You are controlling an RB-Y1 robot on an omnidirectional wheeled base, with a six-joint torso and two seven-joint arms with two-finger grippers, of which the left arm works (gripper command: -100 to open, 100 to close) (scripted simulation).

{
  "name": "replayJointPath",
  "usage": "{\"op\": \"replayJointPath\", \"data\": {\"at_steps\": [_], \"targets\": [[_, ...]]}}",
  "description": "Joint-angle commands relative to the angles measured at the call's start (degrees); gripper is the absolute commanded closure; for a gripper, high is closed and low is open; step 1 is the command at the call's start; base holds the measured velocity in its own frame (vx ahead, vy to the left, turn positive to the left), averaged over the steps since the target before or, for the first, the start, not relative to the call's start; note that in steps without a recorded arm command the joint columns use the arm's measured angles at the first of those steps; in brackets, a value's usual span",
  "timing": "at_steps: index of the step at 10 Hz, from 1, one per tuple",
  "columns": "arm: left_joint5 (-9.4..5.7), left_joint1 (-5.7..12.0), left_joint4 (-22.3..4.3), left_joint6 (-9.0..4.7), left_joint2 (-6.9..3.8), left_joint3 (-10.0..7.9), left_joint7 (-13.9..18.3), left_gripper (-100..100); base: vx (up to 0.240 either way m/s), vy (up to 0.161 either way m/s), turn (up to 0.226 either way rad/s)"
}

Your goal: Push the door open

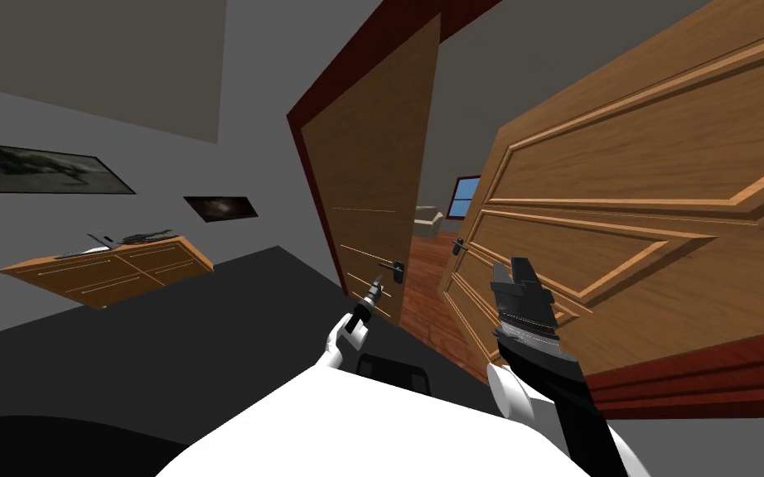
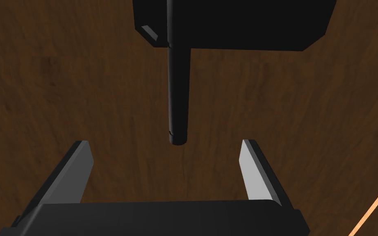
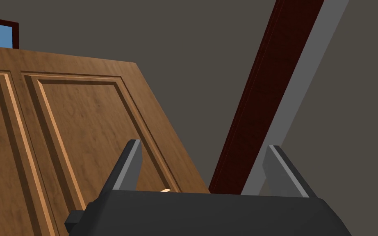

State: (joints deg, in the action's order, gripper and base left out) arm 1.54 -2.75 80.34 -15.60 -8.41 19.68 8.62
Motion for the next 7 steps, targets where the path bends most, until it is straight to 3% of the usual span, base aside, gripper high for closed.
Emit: {"op": "replayJointPath", "data": {"at_steps": [1,7], "targets": [[-0.05,0.42,-0.61,-0.1,0.21,-0.27,-0.06,-100,0.176,-0.047,-0.024],[-0.21,2.05,-3.16,-0.44,1.32,-1.51,-0.45,-100,0.183,-0.064,-0.029]]}}
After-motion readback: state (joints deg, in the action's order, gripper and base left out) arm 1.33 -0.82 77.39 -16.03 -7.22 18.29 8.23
